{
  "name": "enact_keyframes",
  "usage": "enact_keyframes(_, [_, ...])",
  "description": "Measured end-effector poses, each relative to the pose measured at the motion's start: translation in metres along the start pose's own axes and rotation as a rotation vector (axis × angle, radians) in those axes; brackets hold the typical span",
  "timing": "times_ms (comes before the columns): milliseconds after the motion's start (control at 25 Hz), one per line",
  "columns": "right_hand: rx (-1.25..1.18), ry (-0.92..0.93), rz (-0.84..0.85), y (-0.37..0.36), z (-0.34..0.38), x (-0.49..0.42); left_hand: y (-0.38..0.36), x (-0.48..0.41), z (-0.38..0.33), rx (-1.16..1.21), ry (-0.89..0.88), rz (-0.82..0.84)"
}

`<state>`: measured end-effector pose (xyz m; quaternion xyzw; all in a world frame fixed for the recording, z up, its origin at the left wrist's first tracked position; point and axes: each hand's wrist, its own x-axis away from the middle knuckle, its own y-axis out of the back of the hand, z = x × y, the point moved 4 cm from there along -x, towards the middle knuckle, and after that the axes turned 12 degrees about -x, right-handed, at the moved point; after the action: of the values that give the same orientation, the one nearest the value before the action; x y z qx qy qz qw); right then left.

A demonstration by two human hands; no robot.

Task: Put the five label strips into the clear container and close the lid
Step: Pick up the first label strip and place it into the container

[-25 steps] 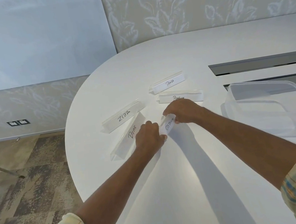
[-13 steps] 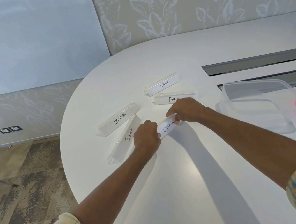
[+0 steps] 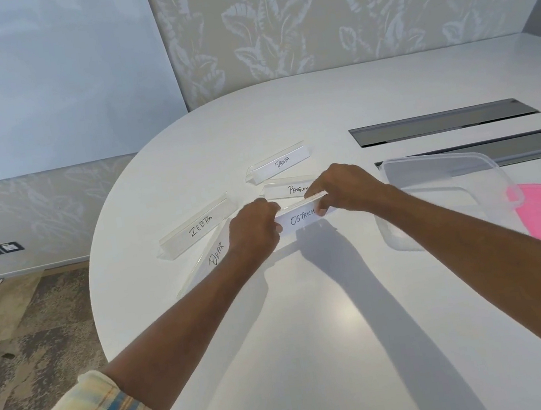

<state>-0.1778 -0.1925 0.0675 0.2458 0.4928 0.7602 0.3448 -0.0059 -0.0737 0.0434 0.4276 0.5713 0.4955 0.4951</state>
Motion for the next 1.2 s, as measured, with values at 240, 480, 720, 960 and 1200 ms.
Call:
enact_keyframes(240, [-0.050,0.000,-0.107,0.062,-0.020,0.024,0.044,-0.033,-0.032,-0.001,-0.077,-0.072])
enact_keyframes(480, [-0.013,-0.023,-0.229,0.119,-0.073,0.055,0.077,-0.068,-0.102,-0.006,-0.183,-0.130])
enact_keyframes(720, [0.022,-0.164,-0.286,0.153,-0.146,0.091,0.074,-0.098,-0.185,-0.012,-0.273,-0.109])
enact_keyframes(960, [0.009,-0.253,-0.278,0.151,-0.205,0.118,0.053,-0.119,-0.245,0.000,-0.324,-0.060])
enact_keyframes(1200, [-0.004,-0.309,-0.242,0.130,-0.239,0.122,0.024,-0.133,-0.273,-0.125,-0.367,0.007])
